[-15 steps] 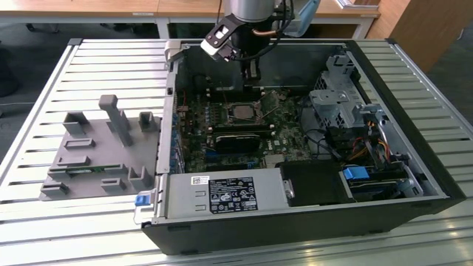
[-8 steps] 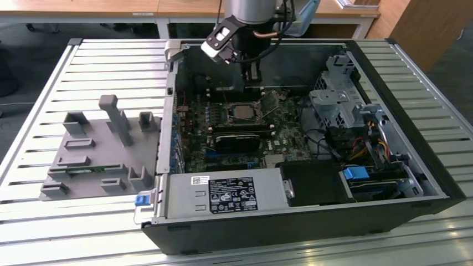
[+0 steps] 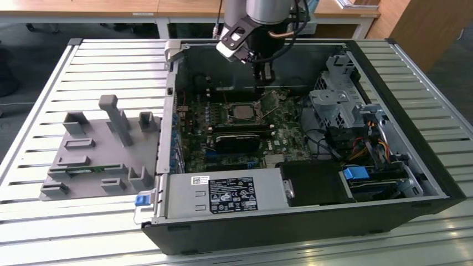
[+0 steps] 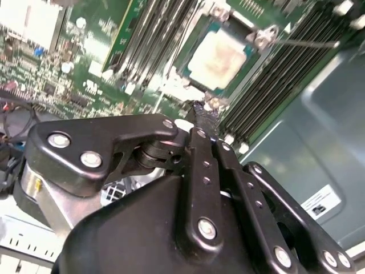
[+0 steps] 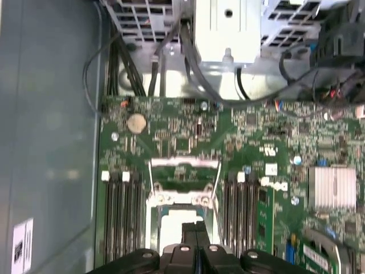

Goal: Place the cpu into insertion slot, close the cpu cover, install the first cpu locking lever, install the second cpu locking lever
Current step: 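Close the cpu cover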

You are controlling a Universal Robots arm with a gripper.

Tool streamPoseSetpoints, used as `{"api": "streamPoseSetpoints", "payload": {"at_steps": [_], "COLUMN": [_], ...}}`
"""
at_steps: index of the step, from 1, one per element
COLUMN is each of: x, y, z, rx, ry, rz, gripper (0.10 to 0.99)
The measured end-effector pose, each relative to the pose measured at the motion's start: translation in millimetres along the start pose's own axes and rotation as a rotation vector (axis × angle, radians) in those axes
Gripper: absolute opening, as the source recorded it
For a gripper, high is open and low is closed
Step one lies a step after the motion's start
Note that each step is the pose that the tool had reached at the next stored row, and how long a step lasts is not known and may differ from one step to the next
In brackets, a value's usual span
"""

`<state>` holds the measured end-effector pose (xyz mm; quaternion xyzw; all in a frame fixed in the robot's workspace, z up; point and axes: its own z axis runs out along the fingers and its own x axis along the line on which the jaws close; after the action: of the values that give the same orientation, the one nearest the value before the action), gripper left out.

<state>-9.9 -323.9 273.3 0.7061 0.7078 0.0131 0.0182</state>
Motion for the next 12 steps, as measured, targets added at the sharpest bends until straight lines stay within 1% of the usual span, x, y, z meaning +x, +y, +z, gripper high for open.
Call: {"api": "streamPoseSetpoints", "payload": {"at_steps": [2, 5, 9, 10, 12], "x": [0.0, 0.1, 0.2, 0.3, 0.4], "y": [5.1, 10.2, 19.5, 21.9, 25.8], "z": [0.3, 1.1, 4.3, 5.0, 6.1], "rx": [0.000, 0.000, 0.001, 0.001, 0.002], "ry": [0.0000, 0.0001, 0.0003, 0.0022, 0.0085], "rz": [0.000, 0.000, -0.001, -0.002, -0.003], "gripper": [0.106, 0.106, 0.106, 0.106, 0.106]}}
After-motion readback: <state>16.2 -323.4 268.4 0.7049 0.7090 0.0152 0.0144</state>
